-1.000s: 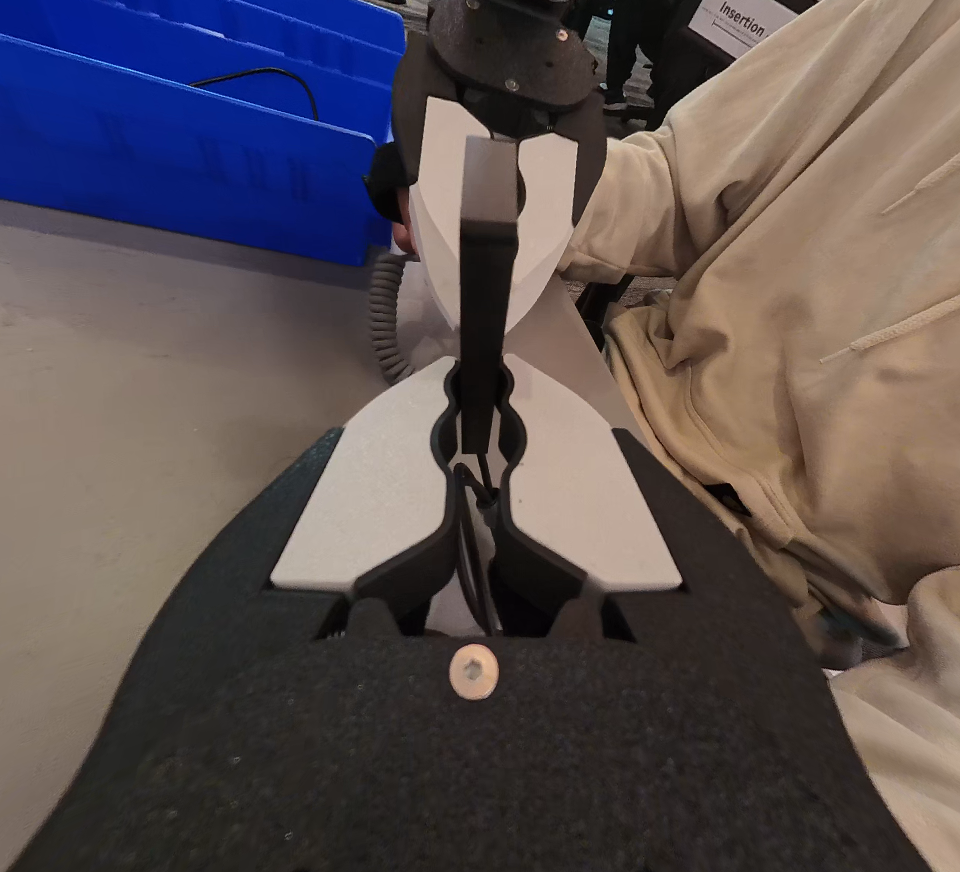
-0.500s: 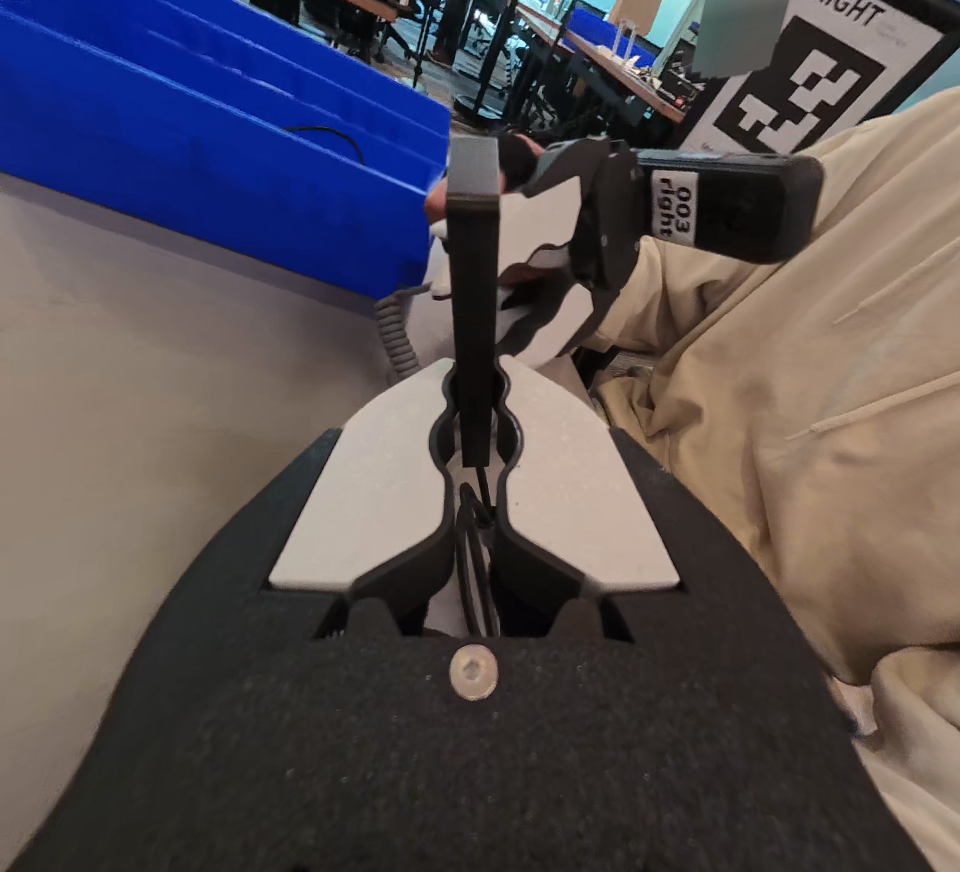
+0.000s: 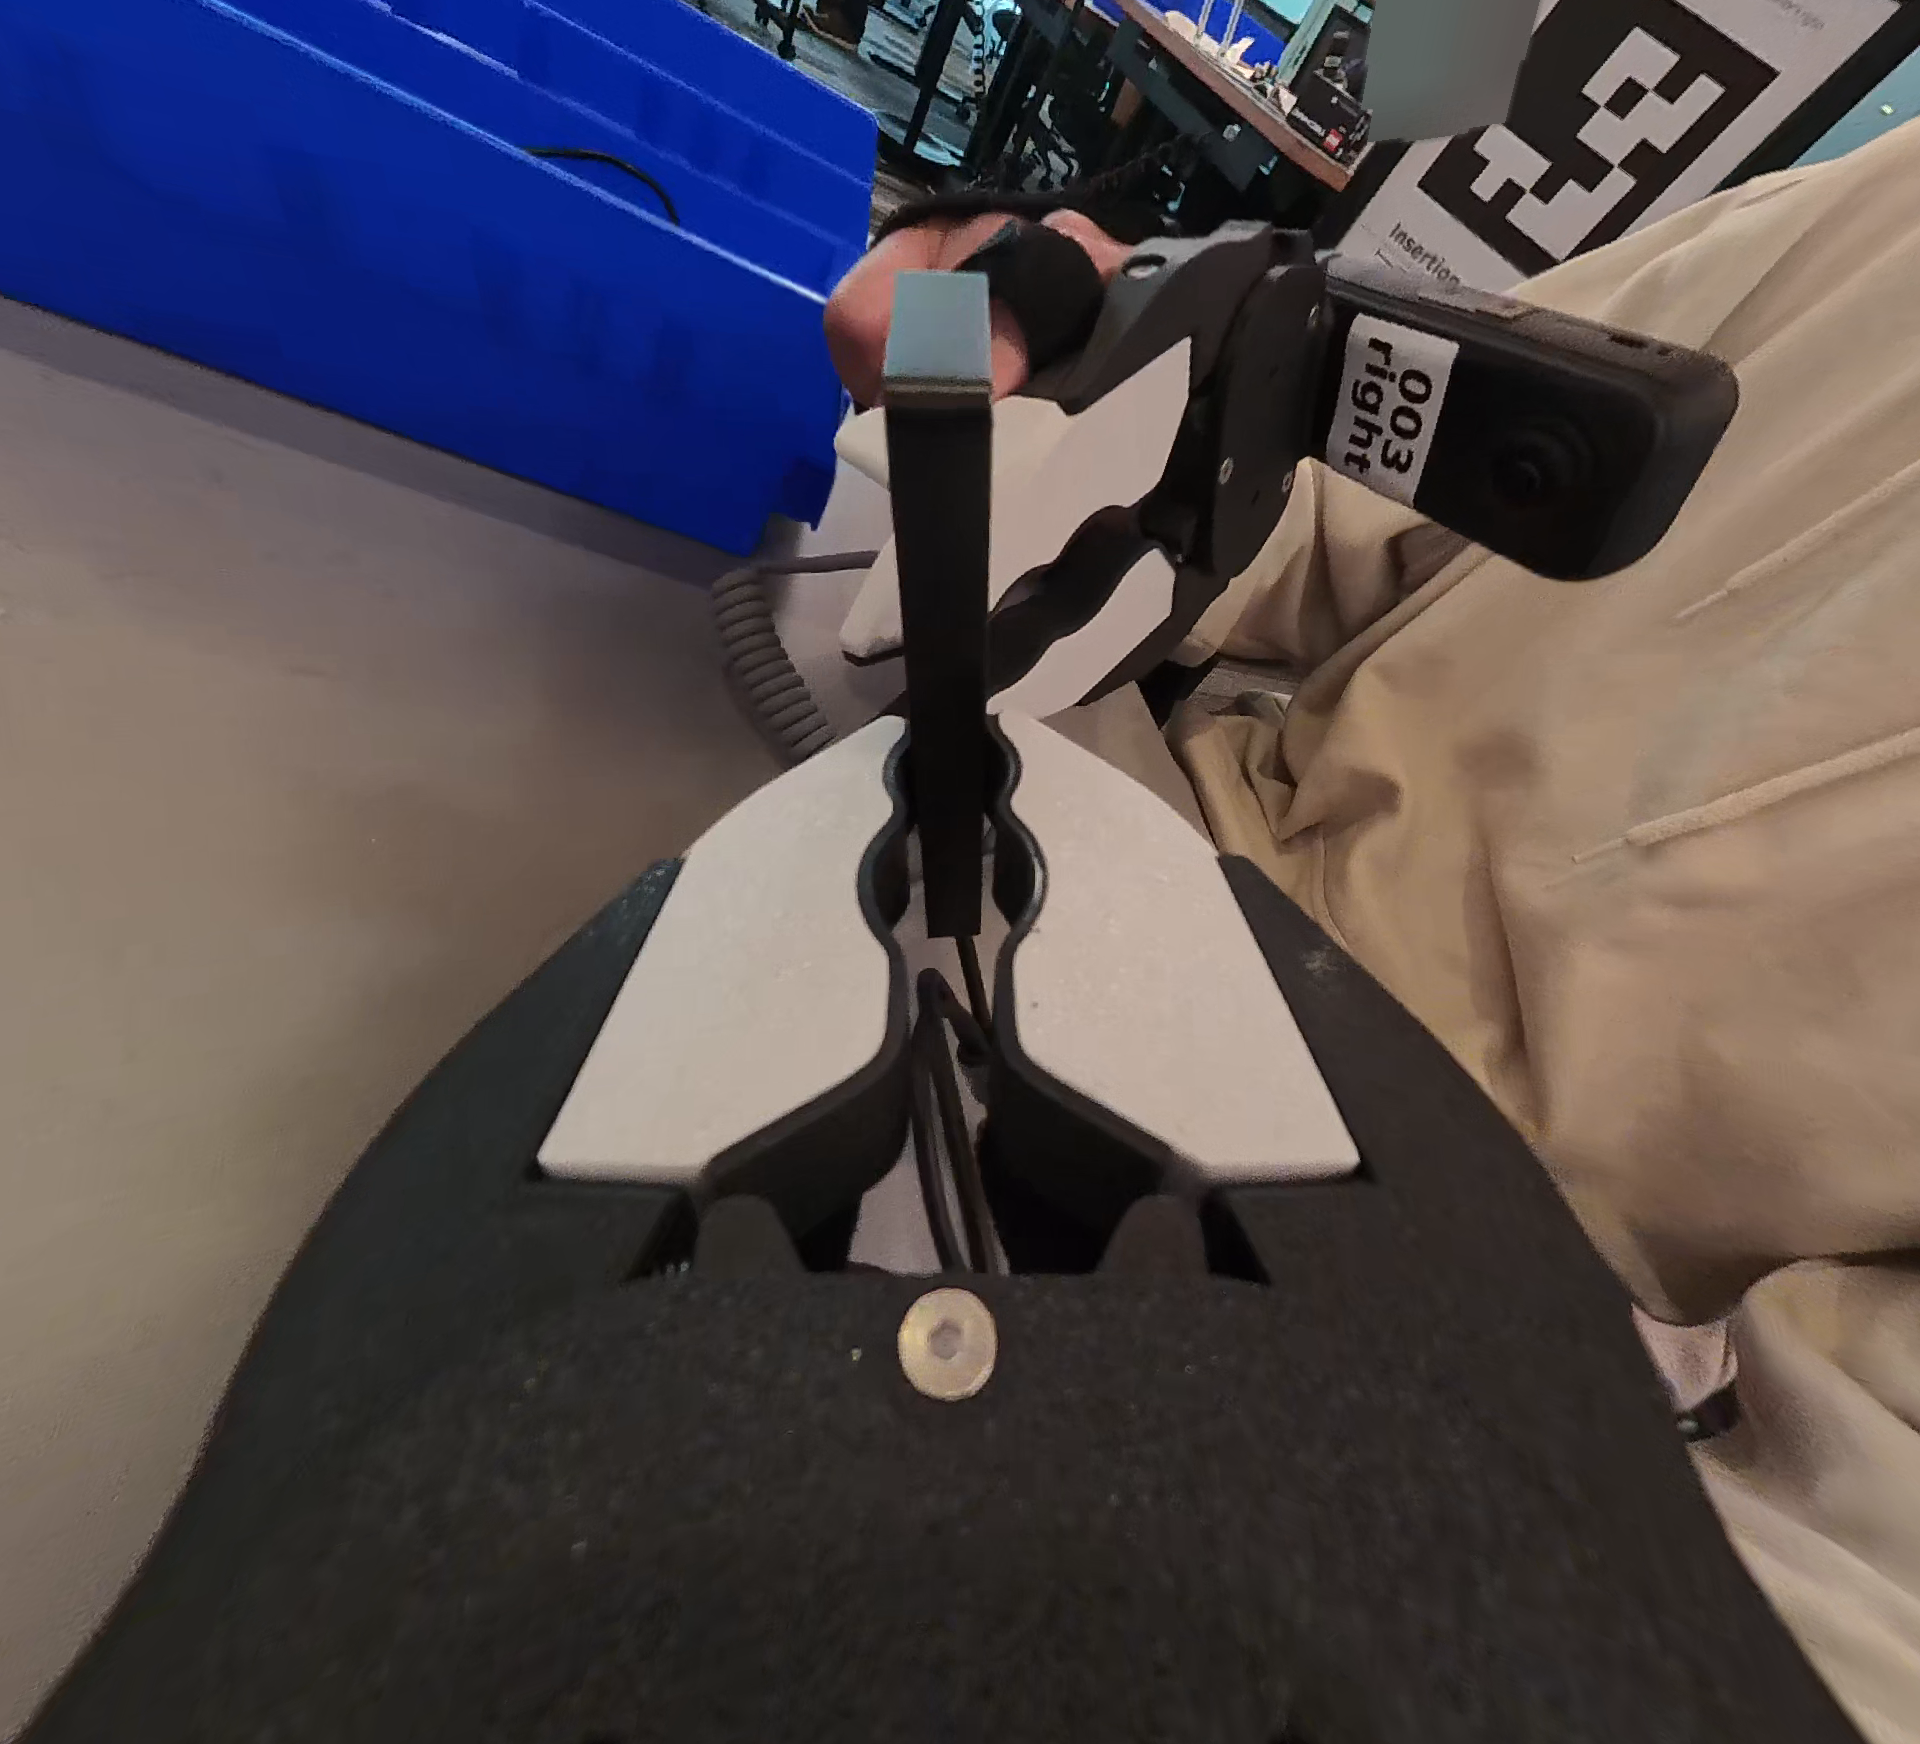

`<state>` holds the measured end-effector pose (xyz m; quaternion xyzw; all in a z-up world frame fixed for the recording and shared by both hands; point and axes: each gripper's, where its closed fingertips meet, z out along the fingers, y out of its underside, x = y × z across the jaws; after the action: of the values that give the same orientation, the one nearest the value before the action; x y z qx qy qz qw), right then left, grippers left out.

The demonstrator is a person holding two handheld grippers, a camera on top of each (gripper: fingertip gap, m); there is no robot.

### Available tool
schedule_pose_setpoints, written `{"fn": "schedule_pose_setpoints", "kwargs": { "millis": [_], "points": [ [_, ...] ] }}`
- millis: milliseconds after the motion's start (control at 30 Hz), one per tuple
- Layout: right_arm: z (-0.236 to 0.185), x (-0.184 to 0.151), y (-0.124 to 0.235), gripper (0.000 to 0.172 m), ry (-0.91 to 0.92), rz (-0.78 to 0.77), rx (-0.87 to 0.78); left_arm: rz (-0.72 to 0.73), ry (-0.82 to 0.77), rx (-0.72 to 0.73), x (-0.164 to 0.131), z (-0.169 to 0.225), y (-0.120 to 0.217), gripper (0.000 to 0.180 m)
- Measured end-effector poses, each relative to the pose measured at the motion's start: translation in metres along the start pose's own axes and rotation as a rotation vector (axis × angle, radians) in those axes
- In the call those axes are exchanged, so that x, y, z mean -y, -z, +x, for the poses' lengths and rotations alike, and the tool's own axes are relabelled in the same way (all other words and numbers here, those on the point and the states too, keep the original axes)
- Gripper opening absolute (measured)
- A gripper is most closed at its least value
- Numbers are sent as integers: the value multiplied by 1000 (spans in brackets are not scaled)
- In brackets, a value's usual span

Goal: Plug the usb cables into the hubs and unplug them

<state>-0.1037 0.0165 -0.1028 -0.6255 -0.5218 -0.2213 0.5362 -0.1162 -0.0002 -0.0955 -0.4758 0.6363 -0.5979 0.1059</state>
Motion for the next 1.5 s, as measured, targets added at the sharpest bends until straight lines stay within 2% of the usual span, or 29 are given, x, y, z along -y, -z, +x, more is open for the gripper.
{"fn": "schedule_pose_setpoints", "kwargs": {
  "millis": [200, 233, 267, 300, 333, 400, 500, 600, 633, 733, 833, 933, 1067, 1133, 1233, 1367, 1433, 1500],
  "points": [
    [-4, -7, 1, 17, 24, -28, 3, -24, -10, 34, -6, -5, 4, 11],
    [0, -21, 4, 18, 31, -83, -15, 33, 0, 74, -1, -12, 21, 10],
    [3, -27, 10, 17, -1, -66, -6, 129, 13, 78, 9, -12, 43, 10],
    [6, -21, 16, 17, -76, -6, 16, 219, 2, 69, 20, -9, 58, 10],
    [10, -11, 18, 17, -126, 26, 18, 249, -24, 71, 27, -5, 60, 10],
    [11, 13, 15, 17, -70, 40, 2, 190, -54, 61, 28, 1, 42, 11],
    [18, 16, 14, 17, -89, 48, -18, 162, -42, 149, 24, -7, 44, 11],
    [27, 1, 17, 17, -175, 20, -31, 253, -8, 365, 32, -19, 69, 10],
    [30, -1, 19, 17, -253, 33, -36, 297, 25, 473, 32, -27, 77, 10],
    [36, -6, 23, 17, -585, 105, -29, 264, 185, 870, 8, -51, 99, 10],
    [39, -26, 20, 17, -696, 79, -117, 282, 195, 1024, -12, -38, 99, 10],
    [43, -35, 22, 17, -764, 100, -206, 288, 64, 1031, -13, -29, 90, 10],
    [38, -38, 22, 17, -786, 143, -226, 362, -50, 971, -11, -24, 86, 10],
    [39, -38, 24, 17, -780, 145, -242, 382, -3, 949, -17, -29, 87, 10],
    [36, -39, 23, 17, -772, 133, -237, 411, -34, 894, -10, -21, 82, 11],
    [39, -33, 27, 17, -764, 156, -235, 324, -28, 974, -22, -33, 82, 10],
    [63, -23, 40, 17, -781, 194, -245, 311, -34, 999, -25, -35, 84, 10],
    [111, -6, 65, 17, -815, 250, -248, 316, -25, 1018, -27, -35, 88, 10]
  ]
}}
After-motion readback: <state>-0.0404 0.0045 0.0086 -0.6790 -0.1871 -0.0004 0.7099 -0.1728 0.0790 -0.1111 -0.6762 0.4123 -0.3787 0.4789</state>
